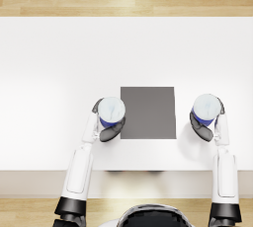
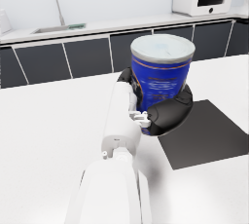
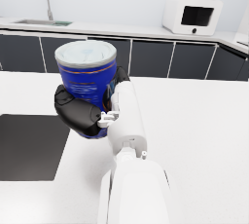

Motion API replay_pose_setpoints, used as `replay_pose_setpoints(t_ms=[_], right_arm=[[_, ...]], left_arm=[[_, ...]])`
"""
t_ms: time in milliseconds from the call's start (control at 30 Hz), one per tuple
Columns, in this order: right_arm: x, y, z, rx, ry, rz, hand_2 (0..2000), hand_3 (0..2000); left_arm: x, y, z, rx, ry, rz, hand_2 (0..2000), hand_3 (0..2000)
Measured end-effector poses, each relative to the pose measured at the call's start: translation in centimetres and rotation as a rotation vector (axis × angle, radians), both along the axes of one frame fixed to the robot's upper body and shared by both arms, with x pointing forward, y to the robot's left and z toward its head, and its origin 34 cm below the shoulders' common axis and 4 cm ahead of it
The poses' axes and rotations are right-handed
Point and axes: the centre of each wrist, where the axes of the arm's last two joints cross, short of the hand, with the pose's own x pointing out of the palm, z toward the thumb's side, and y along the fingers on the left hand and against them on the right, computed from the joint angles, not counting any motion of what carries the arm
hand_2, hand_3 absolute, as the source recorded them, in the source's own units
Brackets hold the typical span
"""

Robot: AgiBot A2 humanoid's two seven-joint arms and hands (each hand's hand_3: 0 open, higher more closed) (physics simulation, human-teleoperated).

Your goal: Pick up the blue can on the left and place it in the middle, then pick up the blue can on the right and place it on top of the can in the middle

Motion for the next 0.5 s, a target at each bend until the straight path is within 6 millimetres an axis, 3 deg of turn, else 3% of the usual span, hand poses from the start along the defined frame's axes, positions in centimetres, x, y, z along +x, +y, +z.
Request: replay_pose_setpoints(t_ms=[100, 200, 400, 500], right_arm=[[-0.3, 1.1, 1.7, -0.009, -0.065, 0.06, 2000, 1520], [-0.4, 1.5, 2.6, -0.01, -0.098, 0.086, 2000, 1520], [-0.3, 2.6, 4.3, -0.007, -0.164, 0.123, 2000, 1520], [-0.4, 3.3, 5.1, -0.007, -0.199, 0.147, 2000, 1520]], left_arm=[[0.9, -1.9, 0.8, -0.006, -0.016, -0.049, 2000, 1520], [2.0, -3.6, 0.9, -0.12, 0.028, -0.099, 2000, 1520], [3.7, -6.6, -0.7, -0.148, 0.141, -0.165, 2000, 1520], [4.2, -7.8, -1.9, -0.131, 0.058, -0.218, 2000, 1520]])
